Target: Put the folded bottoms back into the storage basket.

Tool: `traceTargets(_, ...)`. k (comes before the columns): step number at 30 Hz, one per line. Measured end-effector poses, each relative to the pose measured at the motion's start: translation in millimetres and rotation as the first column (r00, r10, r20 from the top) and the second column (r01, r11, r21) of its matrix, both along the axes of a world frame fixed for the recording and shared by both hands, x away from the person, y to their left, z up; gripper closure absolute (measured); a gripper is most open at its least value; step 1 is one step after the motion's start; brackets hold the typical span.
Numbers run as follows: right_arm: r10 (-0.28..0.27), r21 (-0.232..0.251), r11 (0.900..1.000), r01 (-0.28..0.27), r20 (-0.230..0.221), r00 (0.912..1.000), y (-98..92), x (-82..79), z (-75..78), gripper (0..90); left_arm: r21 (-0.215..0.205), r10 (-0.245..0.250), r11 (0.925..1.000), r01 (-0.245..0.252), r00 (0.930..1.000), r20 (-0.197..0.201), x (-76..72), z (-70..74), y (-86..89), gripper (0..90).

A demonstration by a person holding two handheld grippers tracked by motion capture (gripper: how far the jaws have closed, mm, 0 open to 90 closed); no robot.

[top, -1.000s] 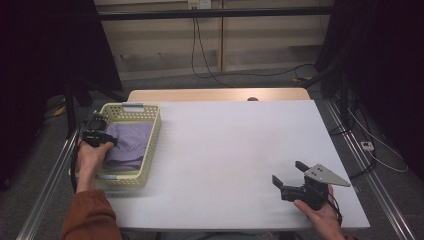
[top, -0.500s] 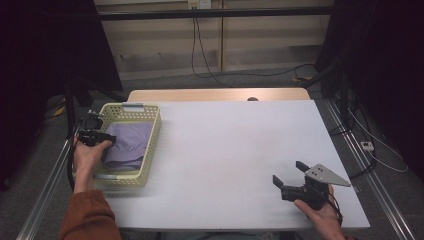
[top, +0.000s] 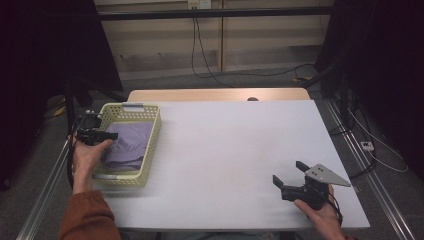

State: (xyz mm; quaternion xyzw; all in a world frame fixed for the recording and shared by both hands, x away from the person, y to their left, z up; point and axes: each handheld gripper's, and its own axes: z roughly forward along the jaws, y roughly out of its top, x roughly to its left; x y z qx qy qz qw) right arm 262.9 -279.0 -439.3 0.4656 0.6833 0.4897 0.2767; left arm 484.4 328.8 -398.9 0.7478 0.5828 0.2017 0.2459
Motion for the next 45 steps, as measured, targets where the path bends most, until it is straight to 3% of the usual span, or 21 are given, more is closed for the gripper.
traceTargets(4, 0.0, 0.001, 1.0, 0.0, 0.0, 1.0, 0.4, 0.3, -0.1, 4.3, 0.006, 0.007, 1.0, -0.007, 0.9998, 0.018, -0.4, 1.6, -1.1, 35.2)
traceTargets(7, -0.003, 0.004, 1.0, 0.003, -0.003, 1.0, -0.2, 0.6, -0.1, 4.3, -0.03, 0.001, 0.9995, 0.001, 0.9986, 0.053, -1.9, 3.2, -2.1, 26.2)
traceTargets(11, 0.001, 0.006, 1.0, -0.001, -0.002, 1.0, -0.4, 0.8, -0.1, 4.3, -0.036, -0.001, 0.9994, 0.004, 0.9967, 0.081, -3.3, 7.1, -2.1, 15.5)
traceTargets(13, 0.0, 0.008, 1.0, 0.0, -0.003, 1.0, -0.8, 0.9, -0.1, 4.3, -0.051, -0.008, 0.9986, 0.014, 0.9938, 0.111, -4.4, 9.3, -1.4, 11.1)
traceTargets(15, 0.0, 0.009, 1.0, 0.0, -0.004, 1.0, -1.1, 0.9, -0.1, 4.3, -0.069, -0.01, 0.9973, 0.022, 0.9851, 0.171, -7.1, 12.9, -1.1, 9.5)
traceTargets(17, 0.001, 0.008, 1.0, -0.001, -0.001, 1.0, -1.2, 0.9, 0.0, 4.3, -0.084, -0.025, 0.9956, 0.041, 0.9835, 0.179, -8.5, 15.0, -0.5, 6.0)
traceTargets(22, -0.001, 0.01, 1.0, 0.001, -0.001, 1.0, -2.2, 0.4, 0.2, 4.3, -0.112, -0.045, 0.9911, 0.073, 0.9704, 0.237, -14.8, 19.1, 3.0, 5.6)
traceTargets(24, -0.003, 0.014, 1.0, 0.003, 0.0, 1.0, -2.2, 0.5, 0.1, 4.3, -0.13, -0.058, 0.9872, 0.092, 0.9687, 0.241, -16.8, 19.6, 4.2, 7.7)
traceTargets(28, -0.007, 0.017, 1.0, 0.007, 0.0, 1.0, -2.6, 0.2, 0.2, 4.2, -0.117, -0.071, 0.9879, 0.102, 0.9658, 0.25, -17.5, 18.7, 3.9, 5.9)
traceTargets(30, -0.006, 0.016, 1.0, 0.006, 0.002, 1.0, -3.4, -0.1, 0.2, 4.2, -0.132, -0.086, 0.9831, 0.127, 0.9562, 0.28, -18.4, 18.8, 4.5, 6.2)
traceTargets(33, -0.005, 0.015, 1.0, 0.005, 0.003, 1.0, -3.6, -0.5, 0.5, 4.2, -0.129, -0.079, 0.9837, 0.125, 0.947, 0.311, -20.1, 20.7, 4.9, 5.6)
traceTargets(34, -0.005, 0.015, 1.0, 0.005, 0.003, 1.0, -3.3, -0.5, 0.6, 4.2, -0.132, -0.078, 0.9832, 0.126, 0.9455, 0.316, -21.7, 21.4, 5.0, 5.5)
traceTargets(36, -0.007, 0.018, 1.0, 0.006, 0.004, 1.0, -2.4, -0.2, 0.8, 4.2, -0.138, -0.083, 0.9819, 0.129, 0.9505, 0.299, -23.3, 21.8, 5.0, 5.6)
traceTargets(42, -0.007, 0.018, 1.0, 0.007, 0.003, 1.0, -3.1, -0.4, 0.6, 4.2, -0.154, -0.093, 0.9764, 0.152, 0.9374, 0.336, -32.5, 25.9, 8.7, 5.4)
traceTargets(45, -0.009, 0.013, 1.0, 0.009, 0.005, 1.0, -2.7, -0.5, 0.8, 4.3, -0.171, -0.086, 0.9735, 0.153, 0.9354, 0.343, -34.8, 27.2, 7.5, 4.9)
